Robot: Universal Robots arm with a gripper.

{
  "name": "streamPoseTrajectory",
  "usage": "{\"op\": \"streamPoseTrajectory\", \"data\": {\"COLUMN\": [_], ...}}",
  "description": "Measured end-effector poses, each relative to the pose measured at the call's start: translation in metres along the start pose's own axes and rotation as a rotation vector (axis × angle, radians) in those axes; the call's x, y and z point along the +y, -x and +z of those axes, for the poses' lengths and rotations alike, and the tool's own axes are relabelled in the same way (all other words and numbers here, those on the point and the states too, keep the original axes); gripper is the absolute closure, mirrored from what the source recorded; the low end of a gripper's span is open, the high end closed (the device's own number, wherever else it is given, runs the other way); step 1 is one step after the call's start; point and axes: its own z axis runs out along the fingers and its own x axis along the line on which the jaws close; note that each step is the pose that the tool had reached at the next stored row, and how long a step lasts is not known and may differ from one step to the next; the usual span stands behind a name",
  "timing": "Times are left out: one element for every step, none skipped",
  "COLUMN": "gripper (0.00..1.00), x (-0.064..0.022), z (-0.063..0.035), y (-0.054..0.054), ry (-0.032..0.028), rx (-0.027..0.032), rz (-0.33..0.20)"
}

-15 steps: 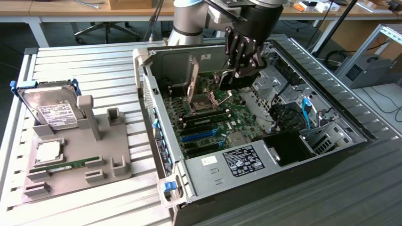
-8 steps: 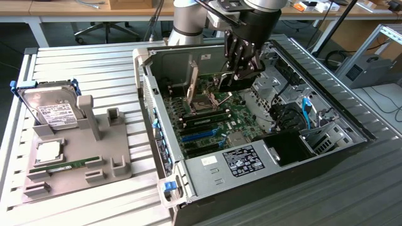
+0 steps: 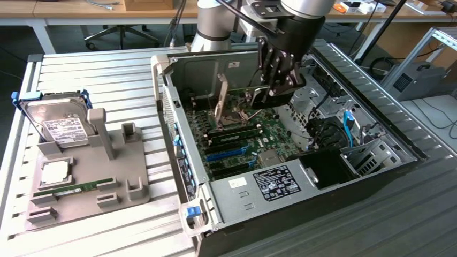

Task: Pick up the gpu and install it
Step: 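Insert the gpu into the slot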

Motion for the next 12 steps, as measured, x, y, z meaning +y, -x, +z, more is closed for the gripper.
{"op": "streamPoseTrajectory", "data": {"gripper": [0.73, 0.73, 0.73, 0.73, 0.73, 0.73, 0.73, 0.73, 0.73, 0.73, 0.73, 0.73], "x": [0.0, 0.0, 0.0, 0.0, 0.0, 0.0002, 0.0003, 0.0004, 0.0006, 0.0006, 0.0007, 0.0008], "z": [-0.0001, -0.0002, -0.0003, -0.0003, -0.0003, 0.0003, 0.0009, 0.0015, 0.0028, 0.0036, 0.0052, 0.0063], "y": [-0.0015, -0.0041, -0.0058, -0.0074, -0.0083, -0.0085, -0.0086, -0.0088, -0.0089, -0.0089, -0.009, -0.0091], "ry": [0.0, 0.0, 0.0, 0.0, 0.0, -0.0001, 0.0, 0.0001, 0.0, 0.0001, 0.0, 0.0], "rx": [-0.0005, -0.0014, -0.0019, -0.0023, -0.0023, -0.0032, -0.0037, -0.004, -0.0046, -0.0049, -0.0052, -0.0055], "rz": [0.0, 0.0, 0.0, 0.0, 0.0, 0.0, 0.0, 0.0, 0.0, 0.0, 0.0, 0.0]}}
